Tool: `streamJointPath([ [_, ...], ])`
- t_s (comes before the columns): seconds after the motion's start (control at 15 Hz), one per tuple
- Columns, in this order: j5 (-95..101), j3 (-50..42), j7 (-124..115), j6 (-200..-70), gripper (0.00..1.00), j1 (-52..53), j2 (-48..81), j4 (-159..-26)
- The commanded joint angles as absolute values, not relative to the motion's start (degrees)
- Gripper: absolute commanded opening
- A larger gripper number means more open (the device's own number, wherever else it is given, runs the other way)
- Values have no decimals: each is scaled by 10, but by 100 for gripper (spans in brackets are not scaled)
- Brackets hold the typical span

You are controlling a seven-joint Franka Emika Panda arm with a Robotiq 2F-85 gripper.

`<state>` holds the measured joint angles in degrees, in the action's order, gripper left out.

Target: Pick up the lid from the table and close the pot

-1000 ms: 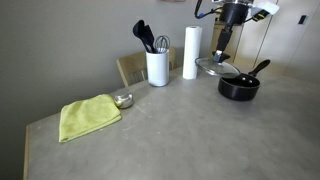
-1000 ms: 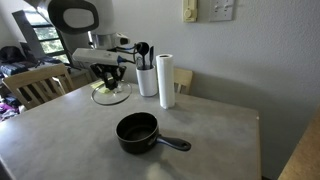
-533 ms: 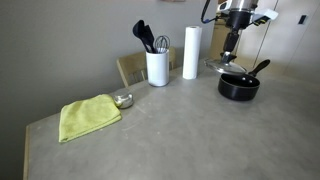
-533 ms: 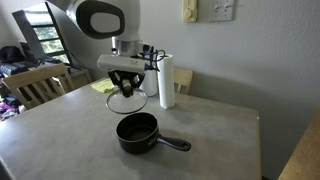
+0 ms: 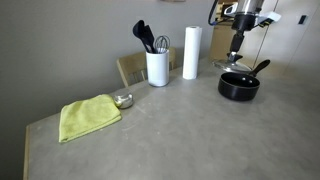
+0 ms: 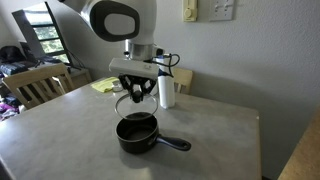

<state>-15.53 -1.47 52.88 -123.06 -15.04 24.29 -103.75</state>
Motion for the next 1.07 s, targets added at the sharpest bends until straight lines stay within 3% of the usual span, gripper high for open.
streamJointPath([
  [0.0,-154,-18,540,-1210,15,-167,245,-1030],
  [1.0,-155,-25,543,-1212,15,-176,247,-1081],
])
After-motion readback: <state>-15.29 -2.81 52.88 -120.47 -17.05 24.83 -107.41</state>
